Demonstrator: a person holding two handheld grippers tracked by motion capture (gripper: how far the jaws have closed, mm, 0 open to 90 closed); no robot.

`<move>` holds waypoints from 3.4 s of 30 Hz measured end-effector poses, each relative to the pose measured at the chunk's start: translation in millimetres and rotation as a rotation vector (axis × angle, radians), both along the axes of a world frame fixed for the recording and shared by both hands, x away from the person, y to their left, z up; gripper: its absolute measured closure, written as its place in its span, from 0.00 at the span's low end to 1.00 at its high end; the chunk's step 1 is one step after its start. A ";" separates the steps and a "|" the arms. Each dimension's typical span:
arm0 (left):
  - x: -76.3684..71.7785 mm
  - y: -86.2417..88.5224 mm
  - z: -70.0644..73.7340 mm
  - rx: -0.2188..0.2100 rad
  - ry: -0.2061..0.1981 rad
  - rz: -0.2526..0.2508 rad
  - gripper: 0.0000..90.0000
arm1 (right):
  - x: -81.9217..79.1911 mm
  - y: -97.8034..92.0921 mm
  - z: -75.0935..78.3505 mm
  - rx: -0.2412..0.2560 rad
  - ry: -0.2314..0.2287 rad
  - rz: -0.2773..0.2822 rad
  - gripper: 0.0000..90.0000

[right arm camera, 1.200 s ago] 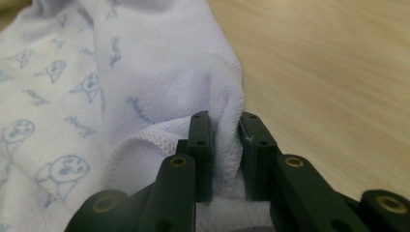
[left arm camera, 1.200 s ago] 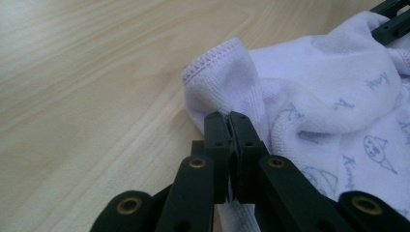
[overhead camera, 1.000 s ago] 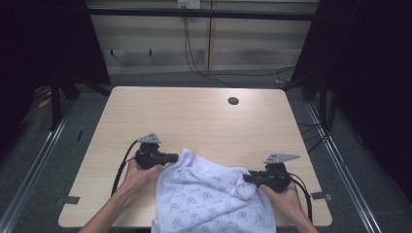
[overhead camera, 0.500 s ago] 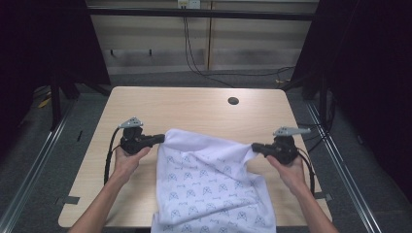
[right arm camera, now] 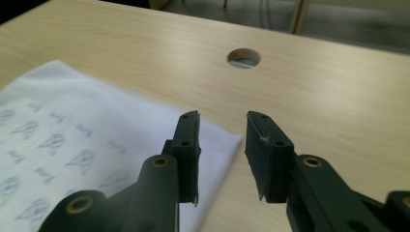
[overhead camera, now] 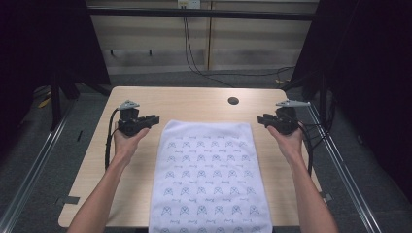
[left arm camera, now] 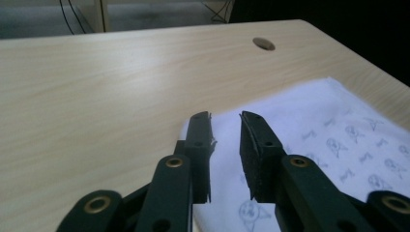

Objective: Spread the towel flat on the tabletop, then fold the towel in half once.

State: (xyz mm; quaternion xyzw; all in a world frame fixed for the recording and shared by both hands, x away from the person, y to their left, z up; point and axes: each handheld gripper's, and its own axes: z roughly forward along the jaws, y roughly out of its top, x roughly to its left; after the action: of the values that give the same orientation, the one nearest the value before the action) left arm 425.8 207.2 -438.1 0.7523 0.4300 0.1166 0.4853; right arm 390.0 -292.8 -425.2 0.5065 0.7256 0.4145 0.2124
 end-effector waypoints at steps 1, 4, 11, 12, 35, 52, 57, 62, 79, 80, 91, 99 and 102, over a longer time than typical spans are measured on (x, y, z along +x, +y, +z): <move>-4.2 2.6 -3.9 -0.009 0.011 -0.015 0.82 | -2.1 0.0 -2.6 0.016 0.011 0.020 0.74; -20.5 4.4 -15.6 0.007 0.033 -0.068 0.82 | -20.1 12.4 -12.5 -0.020 0.055 0.120 0.75; -57.3 6.5 -35.8 -0.003 0.074 -0.176 0.86 | -59.9 24.5 -32.6 0.029 0.120 0.262 0.77; -61.2 2.8 -40.1 0.006 0.089 -0.207 0.86 | -66.8 27.4 -40.4 0.049 0.133 0.284 0.74; -64.1 -30.0 -66.5 0.243 0.041 -0.268 0.93 | -67.1 61.2 -73.2 -0.164 0.163 0.348 0.88; -122.1 -25.7 -63.3 0.162 0.161 -0.403 0.94 | -138.4 43.6 -71.9 -0.051 0.251 0.467 0.95; -145.7 -23.0 -58.9 0.168 0.201 -0.469 0.88 | -159.6 49.3 -67.6 -0.088 0.265 0.515 0.87; -146.3 -16.0 -53.4 0.146 0.173 -0.427 0.81 | -148.3 41.0 -53.0 -0.046 0.190 0.459 0.80; -46.2 -23.0 -57.4 0.099 0.144 -0.184 0.62 | -36.5 25.4 -69.7 -0.128 0.167 0.221 0.59; -45.3 -23.7 -59.0 0.096 0.150 -0.188 0.61 | -37.0 26.0 -71.7 -0.138 0.169 0.226 0.59; -52.4 -31.3 -61.8 0.145 0.153 -0.249 0.96 | -43.2 28.2 -74.1 -0.111 0.204 0.270 0.96; -54.3 -14.0 -40.2 0.003 0.103 -0.243 0.97 | -40.4 13.7 -47.5 0.084 0.149 0.268 0.97; -51.4 -8.3 -28.7 -0.020 0.079 -0.241 0.97 | -36.5 11.0 -37.2 0.120 0.130 0.275 0.97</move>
State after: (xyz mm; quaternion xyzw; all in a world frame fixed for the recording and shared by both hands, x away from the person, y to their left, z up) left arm 374.4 198.9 -466.8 0.7976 0.3564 0.0231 0.4861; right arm 353.5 -281.8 -462.4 0.4398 0.7742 0.4489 0.0754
